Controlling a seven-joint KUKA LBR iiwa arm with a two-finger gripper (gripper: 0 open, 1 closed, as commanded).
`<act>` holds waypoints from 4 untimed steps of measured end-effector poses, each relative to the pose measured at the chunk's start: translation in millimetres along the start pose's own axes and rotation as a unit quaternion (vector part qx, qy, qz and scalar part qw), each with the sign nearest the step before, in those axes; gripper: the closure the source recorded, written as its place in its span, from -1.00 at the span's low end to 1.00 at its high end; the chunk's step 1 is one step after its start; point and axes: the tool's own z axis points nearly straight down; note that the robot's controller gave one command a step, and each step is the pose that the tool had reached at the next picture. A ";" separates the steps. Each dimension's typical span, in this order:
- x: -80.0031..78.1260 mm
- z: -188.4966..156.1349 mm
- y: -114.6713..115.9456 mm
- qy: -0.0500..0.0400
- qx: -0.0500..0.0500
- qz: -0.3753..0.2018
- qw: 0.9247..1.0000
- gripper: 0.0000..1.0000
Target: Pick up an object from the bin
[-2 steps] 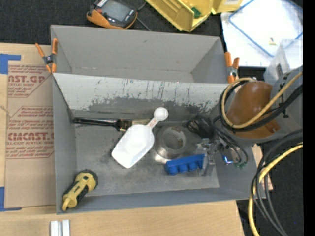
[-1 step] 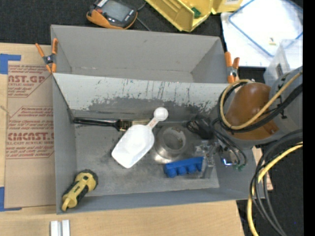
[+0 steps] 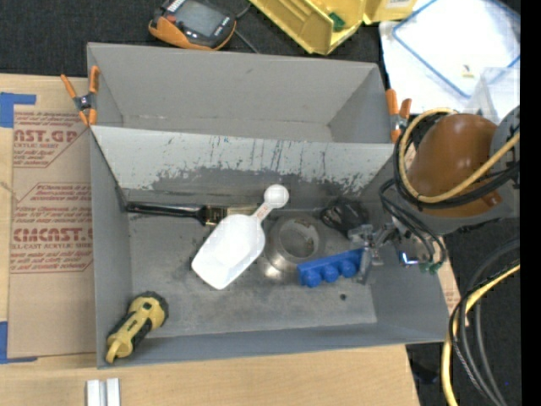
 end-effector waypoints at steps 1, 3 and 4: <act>11.3 45.0 43.8 0.007 -0.003 -0.010 1.000 1.00; 5.9 50.6 33.9 0.001 0.000 -0.002 1.000 1.00; -0.8 23.1 53.6 -0.001 0.001 -0.157 0.988 1.00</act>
Offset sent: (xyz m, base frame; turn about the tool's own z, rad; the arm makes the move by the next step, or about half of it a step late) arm -0.0028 0.0210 -0.0484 0.0018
